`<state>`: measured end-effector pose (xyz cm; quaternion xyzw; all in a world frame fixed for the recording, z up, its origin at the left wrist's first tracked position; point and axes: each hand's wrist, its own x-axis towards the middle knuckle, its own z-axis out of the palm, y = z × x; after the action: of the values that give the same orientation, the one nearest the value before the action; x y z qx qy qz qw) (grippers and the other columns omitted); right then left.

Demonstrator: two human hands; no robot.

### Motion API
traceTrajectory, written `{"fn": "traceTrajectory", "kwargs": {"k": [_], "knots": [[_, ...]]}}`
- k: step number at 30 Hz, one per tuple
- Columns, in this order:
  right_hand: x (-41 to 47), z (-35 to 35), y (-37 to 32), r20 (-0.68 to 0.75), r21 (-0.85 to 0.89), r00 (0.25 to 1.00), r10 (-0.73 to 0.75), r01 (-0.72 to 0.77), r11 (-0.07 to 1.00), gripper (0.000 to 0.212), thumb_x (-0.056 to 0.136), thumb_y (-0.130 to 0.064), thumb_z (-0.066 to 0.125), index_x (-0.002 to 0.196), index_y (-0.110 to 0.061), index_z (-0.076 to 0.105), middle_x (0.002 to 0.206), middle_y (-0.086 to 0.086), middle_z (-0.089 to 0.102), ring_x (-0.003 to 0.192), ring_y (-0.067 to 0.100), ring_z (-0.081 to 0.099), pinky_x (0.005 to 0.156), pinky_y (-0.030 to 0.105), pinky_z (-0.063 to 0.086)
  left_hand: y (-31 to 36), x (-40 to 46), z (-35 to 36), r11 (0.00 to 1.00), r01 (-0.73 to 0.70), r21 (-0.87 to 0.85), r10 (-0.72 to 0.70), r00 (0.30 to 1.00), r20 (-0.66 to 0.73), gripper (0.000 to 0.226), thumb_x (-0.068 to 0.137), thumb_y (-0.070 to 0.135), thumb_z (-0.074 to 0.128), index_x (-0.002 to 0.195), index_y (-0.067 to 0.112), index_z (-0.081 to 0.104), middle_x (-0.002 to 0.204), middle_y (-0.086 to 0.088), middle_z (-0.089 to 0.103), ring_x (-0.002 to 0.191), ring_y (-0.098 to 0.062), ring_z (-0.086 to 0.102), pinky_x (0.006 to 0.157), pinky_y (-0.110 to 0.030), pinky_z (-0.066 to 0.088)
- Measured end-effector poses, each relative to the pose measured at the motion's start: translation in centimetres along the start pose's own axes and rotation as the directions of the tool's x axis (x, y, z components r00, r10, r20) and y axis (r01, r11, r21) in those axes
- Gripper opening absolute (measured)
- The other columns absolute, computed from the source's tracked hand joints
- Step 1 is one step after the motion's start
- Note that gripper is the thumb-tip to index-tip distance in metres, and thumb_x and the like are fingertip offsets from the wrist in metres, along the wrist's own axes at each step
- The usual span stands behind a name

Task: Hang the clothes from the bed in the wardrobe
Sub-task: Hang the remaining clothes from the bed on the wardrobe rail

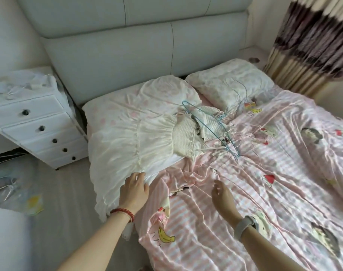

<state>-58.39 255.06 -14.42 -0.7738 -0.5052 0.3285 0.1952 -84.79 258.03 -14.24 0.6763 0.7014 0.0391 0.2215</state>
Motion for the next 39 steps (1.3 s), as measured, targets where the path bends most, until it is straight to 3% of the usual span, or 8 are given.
{"fn": "traceTrajectory", "kwargs": {"k": [13, 19, 22, 24, 26, 32, 36, 39], "knots": [[23.1, 0.9, 6.1, -0.3, 0.011, 0.922, 0.247, -0.255, 0.967, 0.044, 0.091, -0.004, 0.039, 0.133, 0.008, 0.032, 0.134, 0.032, 0.036, 0.126, 0.041, 0.032, 0.102, 0.041, 0.024, 0.8, 17.5, 10.4, 0.988, 0.086, 0.127, -0.093, 0.994, 0.05, 0.052, 0.094, 0.023, 0.044, 0.143, 0.014, 0.026, 0.15, -0.009, 0.02, 0.135, -0.028, 0.022, 0.1, -0.042, 0.035], [30.5, 2.2, 9.7, -0.269, 0.394, 0.775, 0.572, -0.453, 0.8, 0.048, 0.094, -0.013, 0.037, 0.137, 0.005, 0.027, 0.136, 0.023, 0.039, 0.124, 0.034, 0.039, 0.104, 0.04, 0.029, 0.7, 23.2, 13.1, 0.964, 0.082, 0.252, -0.097, 0.994, 0.048, 0.06, 0.086, 0.028, 0.061, 0.139, 0.013, 0.034, 0.144, -0.011, 0.031, 0.13, -0.03, 0.029, 0.096, -0.044, 0.033], [32.0, 2.7, 11.4, -0.218, 0.585, 0.729, 0.648, -0.434, 0.685, 0.03, 0.096, -0.018, 0.034, 0.114, -0.001, 0.052, 0.108, 0.015, 0.049, 0.099, 0.024, 0.049, 0.09, 0.037, 0.04, 0.5, 24.2, 13.5, 0.978, 0.065, 0.197, -0.06, 0.998, -0.034, 0.033, 0.084, 0.012, 0.064, 0.115, 0.004, 0.057, 0.117, -0.019, 0.053, 0.107, -0.039, 0.046, 0.08, -0.049, 0.039], [32.1, 2.9, 12.0, -0.218, 0.616, 0.741, 0.636, -0.401, 0.678, 0.025, 0.098, -0.018, 0.03, 0.089, -0.013, 0.053, 0.093, 0.013, 0.048, 0.079, 0.021, 0.05, 0.074, 0.033, 0.043, 0.5, 24.4, 13.4, 0.991, 0.062, 0.118, -0.052, 0.995, -0.086, 0.019, 0.085, 0.002, 0.058, 0.104, -0.002, 0.06, 0.103, -0.024, 0.058, 0.095, -0.042, 0.051, 0.074, -0.049, 0.04], [31.6, 2.9, 11.9, -0.256, 0.679, 0.733, 0.631, -0.329, 0.657, 0.027, 0.099, -0.015, 0.028, 0.087, -0.016, 0.051, 0.078, 0.009, 0.048, 0.06, 0.016, 0.044, 0.058, 0.027, 0.039, 0.9, 24.2, 12.8, 0.997, 0.071, 0.014, -0.069, 0.99, -0.121, 0.017, 0.086, -0.004, 0.05, 0.102, -0.005, 0.057, 0.096, -0.028, 0.061, 0.088, -0.044, 0.055, 0.068, -0.046, 0.039], [29.1, 1.7, 11.7, -0.367, 0.724, 0.698, 0.615, -0.201, 0.66, 0.033, 0.099, -0.013, 0.026, 0.072, -0.022, 0.043, 0.061, -0.001, 0.037, 0.052, 0.01, 0.036, 0.047, 0.014, 0.036, 3.8, 19.1, 11.1, 0.983, 0.013, -0.183, -0.018, 1.0, -0.024, 0.02, 0.092, 0.003, 0.039, 0.11, 0.004, 0.047, 0.099, -0.024, 0.063, 0.082, -0.043, 0.058, 0.063, -0.038, 0.038], [27.4, 1.2, 12.7, -0.343, 0.68, 0.682, 0.646, -0.294, 0.672, 0.022, 0.099, -0.015, 0.027, 0.087, -0.013, 0.046, 0.071, 0.001, 0.043, 0.07, 0.017, 0.043, 0.065, 0.024, 0.036, 5.8, 16.3, 11.0, 0.975, -0.071, -0.209, 0.094, 0.991, 0.1, 0.038, 0.092, 0.026, 0.051, 0.128, 0.021, 0.042, 0.125, -0.002, 0.059, 0.099, -0.028, 0.061, 0.072, -0.027, 0.041], [26.3, 0.2, 13.9, -0.352, 0.664, 0.608, 0.711, -0.374, 0.648, 0.025, 0.098, -0.014, 0.027, 0.085, -0.019, 0.048, 0.087, 0.008, 0.05, 0.079, 0.02, 0.045, 0.074, 0.032, 0.038, 6.3, 15.9, 11.0, 0.99, -0.068, -0.125, 0.085, 0.986, 0.141, 0.04, 0.092, 0.036, 0.051, 0.13, 0.025, 0.049, 0.116, 0.0, 0.065, 0.096, -0.025, 0.064, 0.075, -0.031, 0.049]]}}
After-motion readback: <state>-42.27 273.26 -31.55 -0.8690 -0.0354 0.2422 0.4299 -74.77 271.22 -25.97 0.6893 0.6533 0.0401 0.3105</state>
